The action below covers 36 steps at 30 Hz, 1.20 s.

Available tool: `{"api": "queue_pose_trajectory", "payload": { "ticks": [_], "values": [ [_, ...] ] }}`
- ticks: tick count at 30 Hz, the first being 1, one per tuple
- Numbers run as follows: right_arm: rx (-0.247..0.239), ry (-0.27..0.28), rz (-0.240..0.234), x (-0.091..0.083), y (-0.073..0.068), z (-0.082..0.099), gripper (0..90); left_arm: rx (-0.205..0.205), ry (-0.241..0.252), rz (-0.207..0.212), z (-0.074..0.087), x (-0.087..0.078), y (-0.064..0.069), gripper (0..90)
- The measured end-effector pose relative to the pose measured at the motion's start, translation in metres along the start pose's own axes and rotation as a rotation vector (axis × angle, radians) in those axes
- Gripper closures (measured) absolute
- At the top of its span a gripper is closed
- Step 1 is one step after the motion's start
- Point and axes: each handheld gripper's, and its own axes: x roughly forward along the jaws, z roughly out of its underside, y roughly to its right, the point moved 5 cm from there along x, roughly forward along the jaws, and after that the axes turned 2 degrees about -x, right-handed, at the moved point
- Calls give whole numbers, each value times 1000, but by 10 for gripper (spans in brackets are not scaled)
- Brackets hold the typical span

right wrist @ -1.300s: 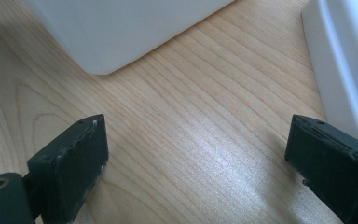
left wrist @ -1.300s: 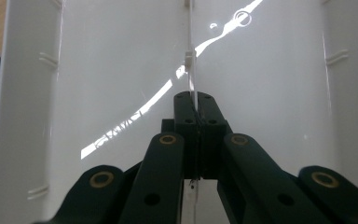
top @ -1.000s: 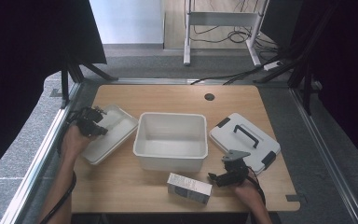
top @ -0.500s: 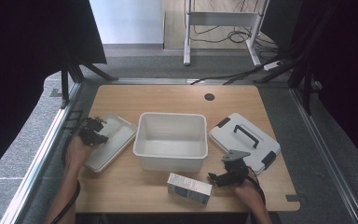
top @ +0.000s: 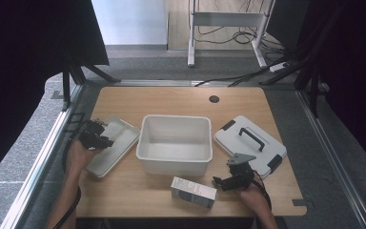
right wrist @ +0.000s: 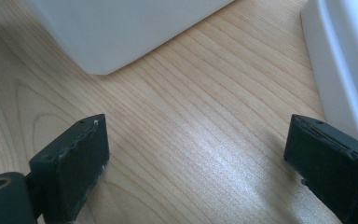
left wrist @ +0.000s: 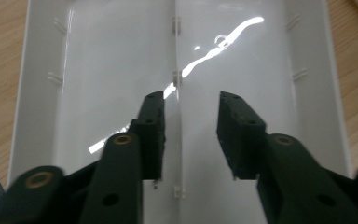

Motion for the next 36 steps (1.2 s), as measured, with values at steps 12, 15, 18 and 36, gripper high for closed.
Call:
{"api": "queue_pose_trajectory", "payload": {
  "ticks": [12,15,18,36],
  "values": [
    [-1,0,1,0,0,0,58,70,93,86,-7,-26,34,225],
    [0,-1,2,0,0,0,56,83,116,100,-6,-30,47,153],
    [1,-1,2,0,0,0,55,91,146,114,-5,-33,58,133],
    [6,5,8,-1,2,1,82,212,233,147,28,-19,119,0]
  ]
}}
